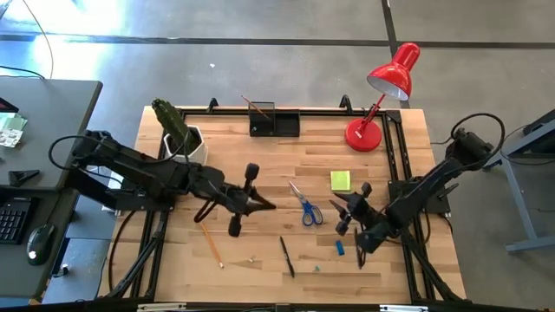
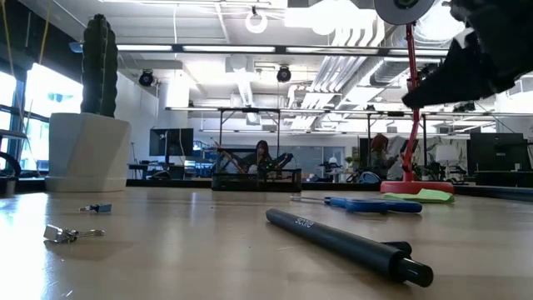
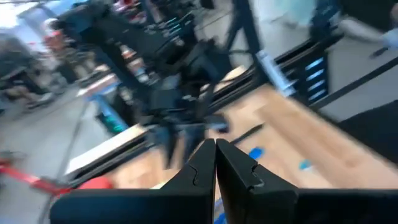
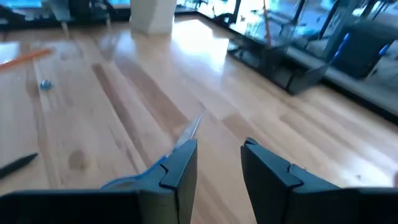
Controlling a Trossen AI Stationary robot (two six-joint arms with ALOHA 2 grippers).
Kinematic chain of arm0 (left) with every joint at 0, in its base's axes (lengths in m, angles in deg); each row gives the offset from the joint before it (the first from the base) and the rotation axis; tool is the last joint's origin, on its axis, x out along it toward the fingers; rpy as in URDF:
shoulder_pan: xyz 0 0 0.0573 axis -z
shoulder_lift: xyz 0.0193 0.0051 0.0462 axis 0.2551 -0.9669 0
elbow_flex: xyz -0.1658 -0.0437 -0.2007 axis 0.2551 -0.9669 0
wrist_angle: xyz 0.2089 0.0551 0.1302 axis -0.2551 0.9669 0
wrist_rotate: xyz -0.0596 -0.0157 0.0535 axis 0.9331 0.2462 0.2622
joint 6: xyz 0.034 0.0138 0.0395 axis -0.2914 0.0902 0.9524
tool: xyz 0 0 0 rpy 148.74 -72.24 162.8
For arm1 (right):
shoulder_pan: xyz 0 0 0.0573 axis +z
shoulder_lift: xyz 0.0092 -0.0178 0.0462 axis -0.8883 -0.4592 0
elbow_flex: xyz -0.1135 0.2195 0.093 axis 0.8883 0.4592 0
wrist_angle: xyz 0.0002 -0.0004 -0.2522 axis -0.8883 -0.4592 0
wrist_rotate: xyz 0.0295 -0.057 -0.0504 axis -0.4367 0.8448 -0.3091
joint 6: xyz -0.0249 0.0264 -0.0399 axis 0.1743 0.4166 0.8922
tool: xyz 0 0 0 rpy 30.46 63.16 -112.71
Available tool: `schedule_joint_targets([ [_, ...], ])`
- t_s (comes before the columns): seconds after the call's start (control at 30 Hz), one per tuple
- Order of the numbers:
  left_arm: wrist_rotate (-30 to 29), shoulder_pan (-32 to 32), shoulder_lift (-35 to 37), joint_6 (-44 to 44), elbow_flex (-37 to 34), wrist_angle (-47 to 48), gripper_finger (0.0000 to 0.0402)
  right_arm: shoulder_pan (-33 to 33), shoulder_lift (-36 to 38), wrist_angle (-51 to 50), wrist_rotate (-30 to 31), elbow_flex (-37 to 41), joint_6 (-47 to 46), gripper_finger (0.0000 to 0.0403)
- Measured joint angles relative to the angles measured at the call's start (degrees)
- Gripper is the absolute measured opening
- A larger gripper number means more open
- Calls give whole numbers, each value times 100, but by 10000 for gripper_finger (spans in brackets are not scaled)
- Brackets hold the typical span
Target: Pick and place office supplies into organizer
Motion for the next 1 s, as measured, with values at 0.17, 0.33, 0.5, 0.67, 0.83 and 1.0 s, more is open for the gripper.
schedule_joint_targets([
  [0.17, -118, 158, -172, -68, 5, -101, 3, 29, -2, 419, -324, 330, -39, 117],
  [0.33, 19, 143, -539, -379, -6, 18, 16, 145, -3, 1799, -231, 815, 147, 117],
  [0.5, -126, 318, -1010, -510, -10, -43, 81, 540, -3, 2793, -337, 876, 853, 117],
  [0.67, -205, 602, -1529, -203, 1, -546, 150, 831, -3, 2955, -503, 876, 773, 117],
  [0.83, -411, 715, -2145, 352, 292, -161, 182, 830, -3, 3022, -538, 876, 747, 117],
  [1.0, -116, 611, -2623, 130, 1290, 1497, 186, 806, -14, 3178, -676, 876, 652, 117],
])
